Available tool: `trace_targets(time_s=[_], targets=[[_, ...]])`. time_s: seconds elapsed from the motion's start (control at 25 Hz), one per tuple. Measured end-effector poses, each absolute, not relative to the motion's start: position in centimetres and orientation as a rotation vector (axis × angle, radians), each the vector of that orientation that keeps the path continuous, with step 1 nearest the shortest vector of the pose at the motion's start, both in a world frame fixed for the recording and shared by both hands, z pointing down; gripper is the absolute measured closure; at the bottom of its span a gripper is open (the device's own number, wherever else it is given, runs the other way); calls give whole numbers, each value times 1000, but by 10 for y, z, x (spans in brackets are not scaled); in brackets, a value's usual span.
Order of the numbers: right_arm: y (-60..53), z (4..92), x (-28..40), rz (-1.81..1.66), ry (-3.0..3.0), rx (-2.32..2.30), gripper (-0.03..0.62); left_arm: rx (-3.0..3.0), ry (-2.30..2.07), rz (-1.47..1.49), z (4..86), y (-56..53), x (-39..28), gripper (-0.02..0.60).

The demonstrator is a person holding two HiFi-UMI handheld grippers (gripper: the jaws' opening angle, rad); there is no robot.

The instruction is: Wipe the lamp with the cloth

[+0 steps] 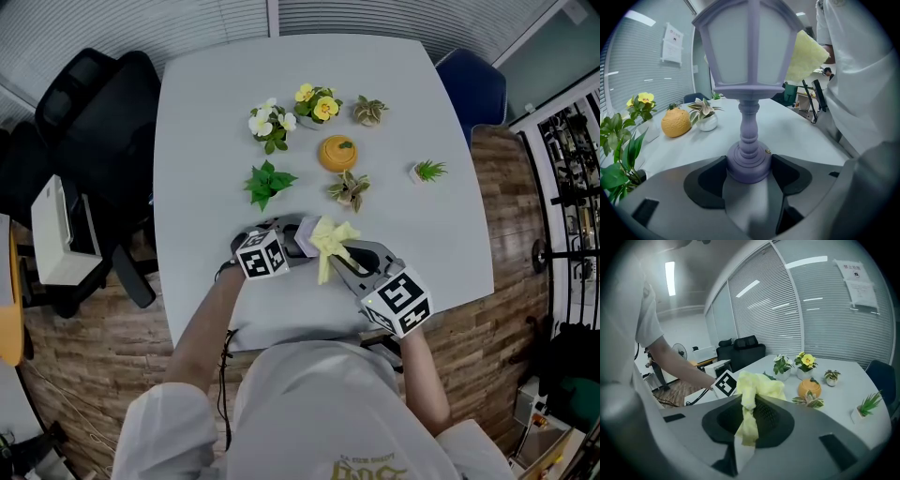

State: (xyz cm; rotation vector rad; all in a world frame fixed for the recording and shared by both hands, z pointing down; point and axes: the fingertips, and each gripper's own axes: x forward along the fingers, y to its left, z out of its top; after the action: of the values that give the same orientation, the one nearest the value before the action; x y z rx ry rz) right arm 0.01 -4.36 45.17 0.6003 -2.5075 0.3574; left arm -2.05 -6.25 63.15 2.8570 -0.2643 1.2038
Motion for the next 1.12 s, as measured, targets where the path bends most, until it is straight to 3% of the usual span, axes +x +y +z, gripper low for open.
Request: trace_targets(time_s=[1.12], targets=[[-90,467,23,548,-2539,724,539,2849,-268,1204,632,-64,-19,281]])
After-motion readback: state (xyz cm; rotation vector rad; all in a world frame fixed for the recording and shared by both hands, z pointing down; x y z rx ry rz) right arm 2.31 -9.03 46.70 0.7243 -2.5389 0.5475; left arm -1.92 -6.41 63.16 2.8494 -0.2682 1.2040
